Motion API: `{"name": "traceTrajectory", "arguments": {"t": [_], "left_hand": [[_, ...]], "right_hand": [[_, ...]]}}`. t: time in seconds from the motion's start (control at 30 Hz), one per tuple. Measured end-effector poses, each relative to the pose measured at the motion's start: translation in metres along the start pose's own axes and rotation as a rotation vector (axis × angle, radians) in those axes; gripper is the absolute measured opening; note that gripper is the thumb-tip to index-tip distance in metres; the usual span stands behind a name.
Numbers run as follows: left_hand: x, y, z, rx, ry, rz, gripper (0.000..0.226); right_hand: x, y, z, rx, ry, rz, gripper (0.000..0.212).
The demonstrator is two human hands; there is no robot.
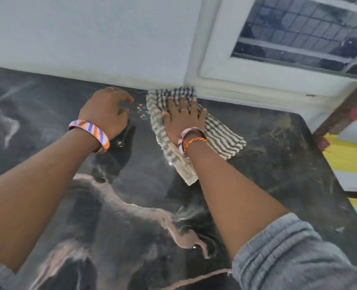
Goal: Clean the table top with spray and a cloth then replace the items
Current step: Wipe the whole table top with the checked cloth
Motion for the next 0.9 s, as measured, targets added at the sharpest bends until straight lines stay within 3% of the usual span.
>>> {"name": "traceTrajectory", "arguments": {"t": [0.1, 0.23, 0.33, 0.4, 0.47, 0.53, 0.63, 0.77, 0.9], "left_hand": [[-0.020, -0.013, -0.034, 0.005, 0.036, 0.030, 0.034], [-0.042, -0.030, -0.077, -0.039, 0.069, 0.054, 0.035], [-0.048, -0.045, -0.092, -0.070, 0.073, -0.028, 0.039], [-0.043, -0.051, -0.086, -0.020, 0.060, -0.129, 0.046], [-0.031, -0.053, -0.079, -0.002, 0.110, -0.239, 0.049], [-0.016, -0.052, -0.072, -0.047, 0.216, -0.323, 0.055], [0.001, -0.047, -0.056, -0.043, 0.393, -0.402, 0.063], [0.015, -0.037, -0.025, 0.049, 0.528, -0.533, 0.065], [0.036, -0.037, 0.019, 0.135, 0.470, -0.529, 0.066]], "right_hand": [[0.004, -0.002, -0.063, -0.172, -0.037, -0.012, 0.053], [0.010, -0.026, -0.138, -0.561, -0.090, -0.044, 0.049], [0.009, -0.049, -0.148, -0.717, -0.010, -0.131, 0.048], [0.003, -0.058, -0.132, -0.658, 0.273, -0.159, 0.048], [-0.001, -0.058, -0.109, -0.477, 0.450, -0.080, 0.046], [0.001, -0.052, -0.088, -0.364, 0.307, -0.081, 0.047], [0.007, -0.048, -0.067, -0.433, -0.033, -0.139, 0.056], [0.003, -0.053, -0.032, -0.432, -0.097, -0.112, 0.059], [-0.002, -0.064, 0.018, -0.318, -0.153, -0.092, 0.058]]}}
Point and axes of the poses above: each hand's wrist, its own y-axis towards the middle knuckle, its own x-axis out of the palm, z = x × y, the point moved 3 cm from there along y, towards the middle knuckle, and after that the axes turned 9 degrees about x, right-handed, at the moved point
